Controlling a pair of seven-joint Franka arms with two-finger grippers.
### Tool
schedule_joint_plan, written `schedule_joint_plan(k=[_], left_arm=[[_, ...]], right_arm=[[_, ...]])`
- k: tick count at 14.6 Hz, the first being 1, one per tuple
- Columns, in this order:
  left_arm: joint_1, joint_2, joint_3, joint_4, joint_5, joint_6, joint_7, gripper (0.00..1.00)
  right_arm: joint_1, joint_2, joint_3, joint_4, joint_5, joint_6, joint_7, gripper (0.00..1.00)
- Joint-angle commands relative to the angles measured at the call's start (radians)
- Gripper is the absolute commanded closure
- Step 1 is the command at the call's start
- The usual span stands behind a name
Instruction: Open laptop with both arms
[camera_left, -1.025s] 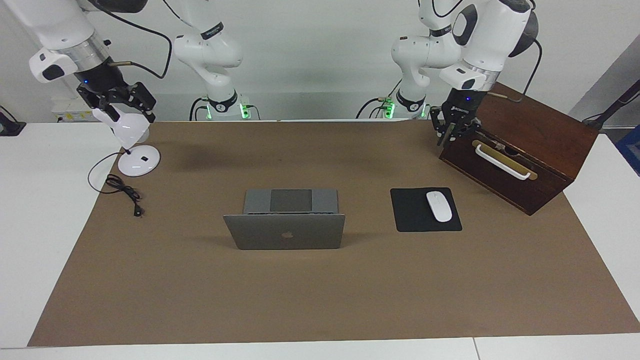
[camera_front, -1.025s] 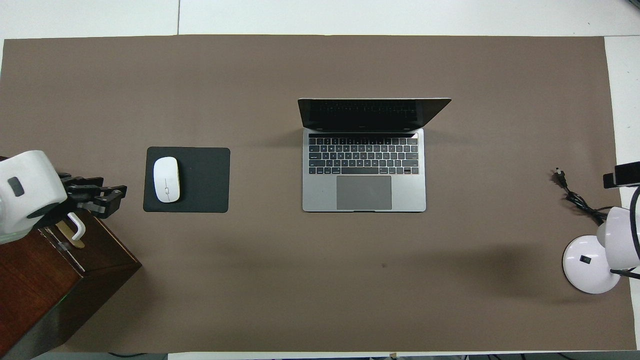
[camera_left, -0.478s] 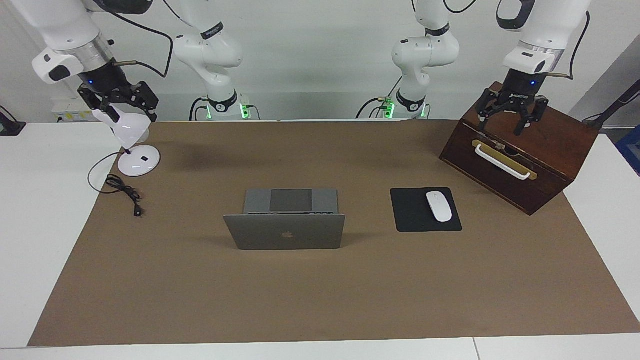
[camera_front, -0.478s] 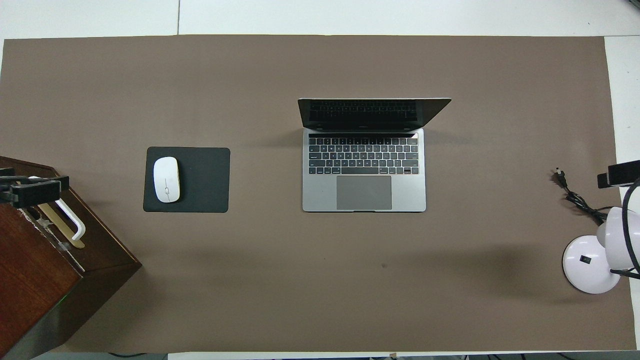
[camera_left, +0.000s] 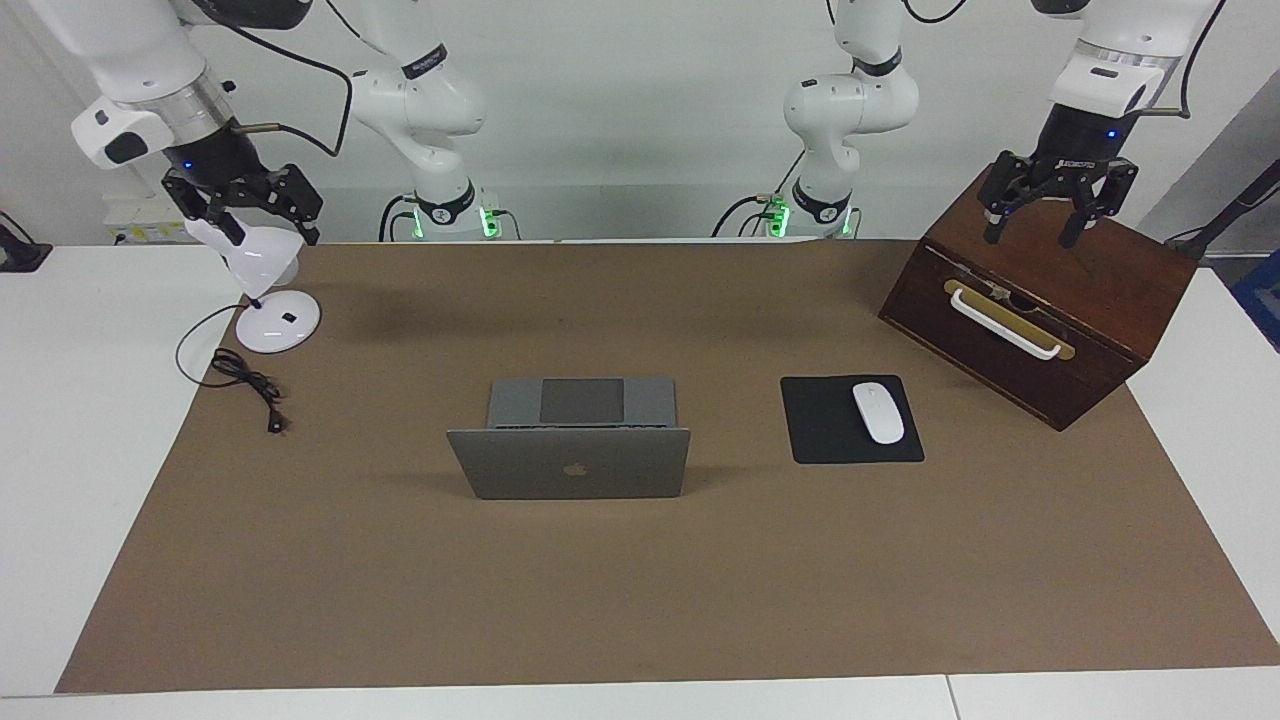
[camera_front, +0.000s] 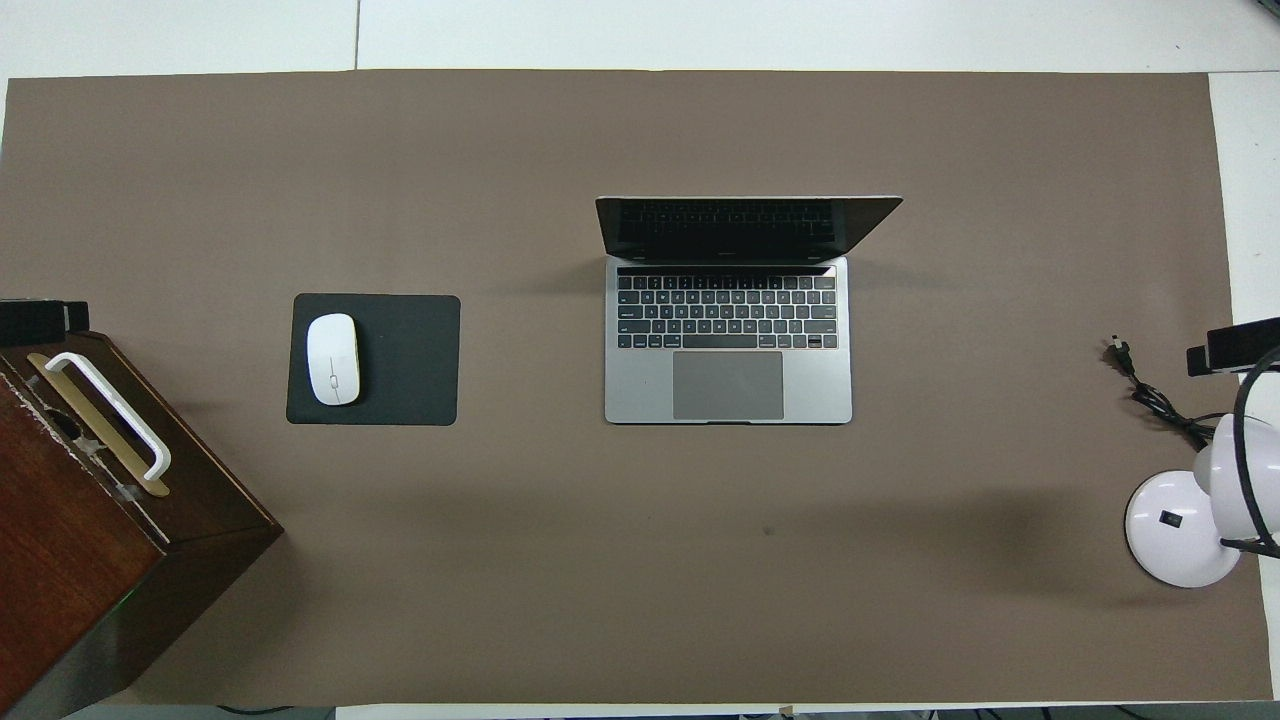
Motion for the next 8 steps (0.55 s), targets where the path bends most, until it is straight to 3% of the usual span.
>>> schedule_joint_plan(k=[1, 8], left_arm=[[0.001, 0.097, -0.012, 0.136, 0.022, -0.125, -0.040, 0.00], [0.001, 0.100, -0.015, 0.115, 0.031, -0.197, -0.043, 0.00]], right_arm=[[-0.004, -0.021, 0.006, -0.027, -0.022, 0.018, 0.014, 0.00], [-0.002, -0.019, 0.006, -0.030, -0.020, 0.022, 0.009, 0.00]])
